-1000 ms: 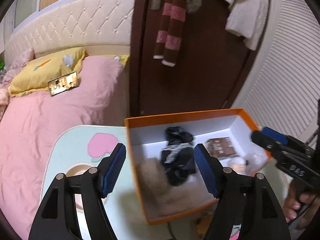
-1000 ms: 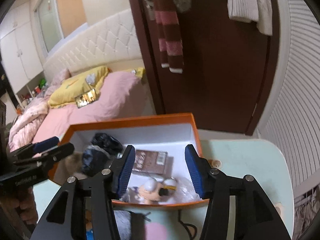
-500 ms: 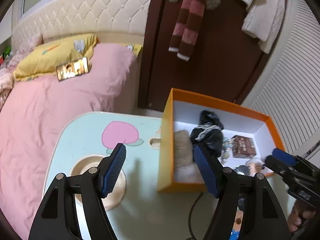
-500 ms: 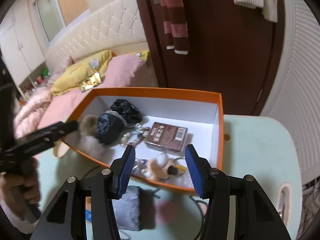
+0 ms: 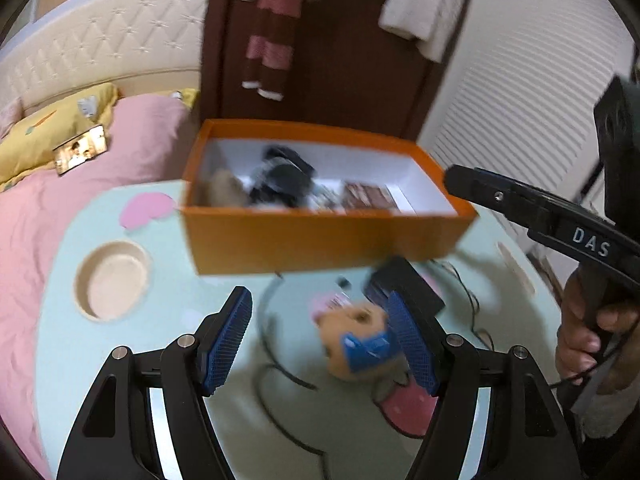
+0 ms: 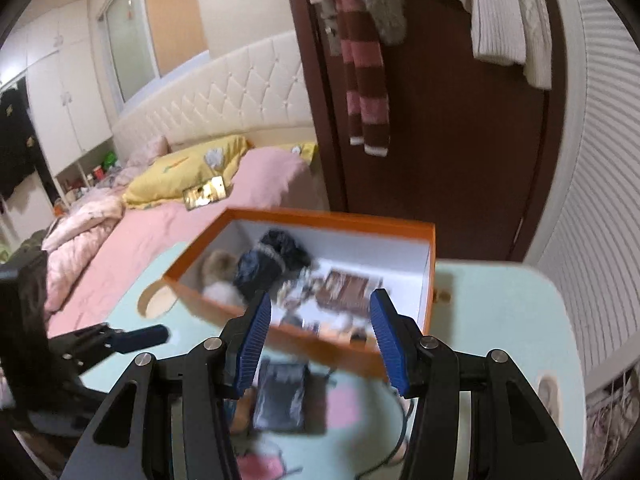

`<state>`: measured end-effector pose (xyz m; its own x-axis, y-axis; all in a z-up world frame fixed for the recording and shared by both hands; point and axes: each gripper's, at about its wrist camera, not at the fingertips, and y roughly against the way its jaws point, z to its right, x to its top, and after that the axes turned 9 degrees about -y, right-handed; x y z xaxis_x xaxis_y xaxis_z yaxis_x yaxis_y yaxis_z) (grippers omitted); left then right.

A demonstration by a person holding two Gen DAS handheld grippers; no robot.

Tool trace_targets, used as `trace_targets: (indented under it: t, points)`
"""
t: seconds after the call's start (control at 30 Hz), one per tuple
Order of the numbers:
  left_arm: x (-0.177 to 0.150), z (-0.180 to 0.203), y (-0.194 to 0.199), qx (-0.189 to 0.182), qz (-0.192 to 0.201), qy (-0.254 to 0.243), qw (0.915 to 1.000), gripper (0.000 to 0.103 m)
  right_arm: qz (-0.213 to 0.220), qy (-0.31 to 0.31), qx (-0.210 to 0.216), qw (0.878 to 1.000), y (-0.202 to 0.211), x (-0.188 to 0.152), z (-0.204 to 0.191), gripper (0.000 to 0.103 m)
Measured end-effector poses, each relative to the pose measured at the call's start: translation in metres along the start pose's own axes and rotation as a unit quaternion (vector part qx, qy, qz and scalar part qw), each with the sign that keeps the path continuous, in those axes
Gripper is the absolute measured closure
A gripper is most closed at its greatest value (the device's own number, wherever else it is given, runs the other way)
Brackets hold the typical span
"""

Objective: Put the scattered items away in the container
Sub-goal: 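Grasp the brown bear keychain with the left gripper and lift it, then carry the bear keychain toward the box while the right gripper grasps the black phone case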

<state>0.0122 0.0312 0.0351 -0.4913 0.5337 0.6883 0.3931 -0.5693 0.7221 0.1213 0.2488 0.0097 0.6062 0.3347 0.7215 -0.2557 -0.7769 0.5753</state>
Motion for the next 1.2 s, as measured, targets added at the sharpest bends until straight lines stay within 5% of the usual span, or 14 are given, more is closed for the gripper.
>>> trace_targets:
  t: [0.33, 0.47, 1.03, 1.07, 1.1, 1.2]
  points:
    - [-0.012, 0.023, -0.030, 0.037, -0.048, -0.013, 0.9981, 0.032, -0.015, -0.050, 0.000, 0.999, 0.010, -0.027, 0.023, 0.053]
    - [-0.018, 0.024, -0.022, 0.039, -0.037, -0.019, 0.9984, 0.051, -0.025, -0.043, -0.007, 0.999, 0.009, -0.034, 0.020, 0.053]
    - [-0.035, -0.011, 0.025, 0.055, 0.008, 0.033, 0.9979, 0.051, -0.100, 0.046, -0.038, 0.993, -0.044, -0.061, -0.021, 0.052]
    - [-0.036, -0.014, 0.025, 0.057, 0.009, 0.036, 0.9977, 0.052, -0.105, 0.051, -0.041, 0.992, -0.048, -0.062, -0.023, 0.053]
    - [-0.036, -0.016, 0.026, 0.058, 0.011, 0.038, 0.9975, 0.051, -0.108, 0.054, -0.041, 0.992, -0.050, -0.063, -0.025, 0.065]
    - [-0.035, -0.018, 0.028, 0.059, 0.015, 0.042, 0.9973, 0.051, -0.112, 0.058, -0.025, 0.992, -0.050, -0.067, -0.029, 0.066]
